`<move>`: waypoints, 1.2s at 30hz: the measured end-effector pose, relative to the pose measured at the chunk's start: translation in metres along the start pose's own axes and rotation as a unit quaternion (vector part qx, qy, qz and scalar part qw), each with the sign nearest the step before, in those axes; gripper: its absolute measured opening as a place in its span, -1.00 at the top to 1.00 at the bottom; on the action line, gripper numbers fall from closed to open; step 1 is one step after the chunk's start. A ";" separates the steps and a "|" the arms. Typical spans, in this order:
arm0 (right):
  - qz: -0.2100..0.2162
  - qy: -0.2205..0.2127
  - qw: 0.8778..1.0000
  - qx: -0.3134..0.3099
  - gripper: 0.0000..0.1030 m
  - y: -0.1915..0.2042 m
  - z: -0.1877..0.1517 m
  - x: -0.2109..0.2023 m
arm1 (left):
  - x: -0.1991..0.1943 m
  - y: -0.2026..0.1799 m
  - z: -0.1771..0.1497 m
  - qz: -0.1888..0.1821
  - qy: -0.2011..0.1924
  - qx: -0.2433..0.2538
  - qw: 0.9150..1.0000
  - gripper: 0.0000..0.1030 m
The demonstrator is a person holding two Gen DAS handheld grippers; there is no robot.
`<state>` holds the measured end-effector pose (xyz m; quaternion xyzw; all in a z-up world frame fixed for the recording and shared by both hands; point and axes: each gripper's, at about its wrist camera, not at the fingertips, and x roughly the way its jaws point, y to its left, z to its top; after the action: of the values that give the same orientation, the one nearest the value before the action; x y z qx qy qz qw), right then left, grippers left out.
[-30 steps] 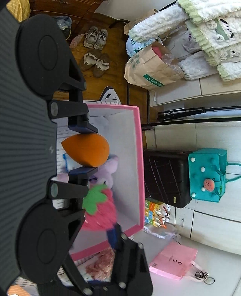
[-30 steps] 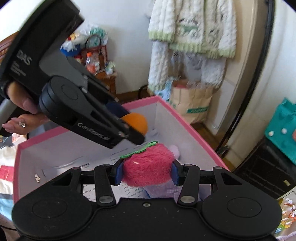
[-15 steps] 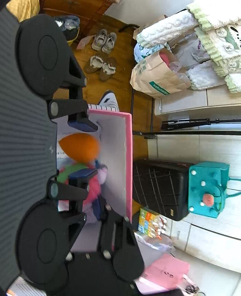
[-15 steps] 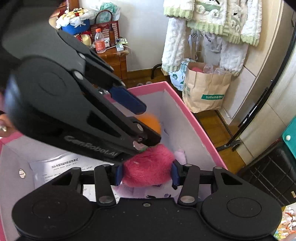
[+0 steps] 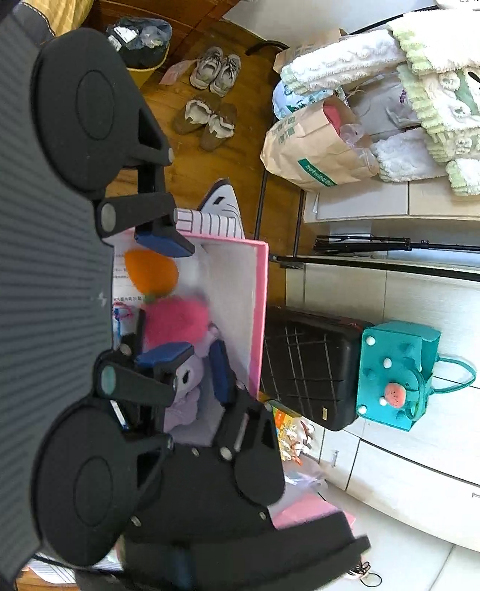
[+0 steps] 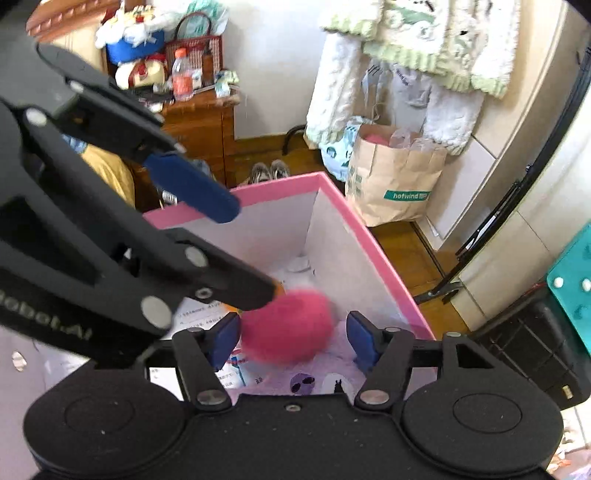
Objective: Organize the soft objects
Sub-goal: 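Lower the sponge and strawberry pouch into the pink box and open both tools, then move the left tool toward the pink floral scrunchie while the right tool approaches the green ball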
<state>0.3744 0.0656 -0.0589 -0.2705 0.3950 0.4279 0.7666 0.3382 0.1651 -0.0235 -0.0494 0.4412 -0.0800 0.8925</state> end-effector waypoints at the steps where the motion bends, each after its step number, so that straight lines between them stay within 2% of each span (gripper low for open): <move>1: -0.001 -0.004 1.000 0.008 -0.34 -0.001 -0.001 -0.004 | -0.001 0.000 0.000 0.003 0.002 0.001 1.000 0.00; 10: -0.032 -0.022 0.999 0.037 -0.34 0.016 -0.024 -0.061 | -0.019 -0.006 -0.010 0.014 0.009 0.015 1.000 -0.08; 20: -0.024 -0.030 0.997 0.059 -0.34 0.048 -0.043 -0.118 | -0.053 -0.022 -0.032 0.026 0.032 0.041 0.998 -0.12; 30: -0.017 -0.080 0.994 0.078 -0.34 0.075 -0.067 -0.179 | -0.110 -0.040 -0.058 0.040 0.017 0.072 0.996 -0.21; 36: -0.023 -0.096 0.992 0.078 -0.34 0.095 -0.084 -0.209 | -0.140 -0.051 -0.074 0.039 0.010 0.081 0.996 -0.26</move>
<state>0.1929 -0.0434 0.0636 -0.1764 0.3460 0.4020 0.8292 0.1905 0.1398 0.0486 0.0415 0.4440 -0.0811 0.8914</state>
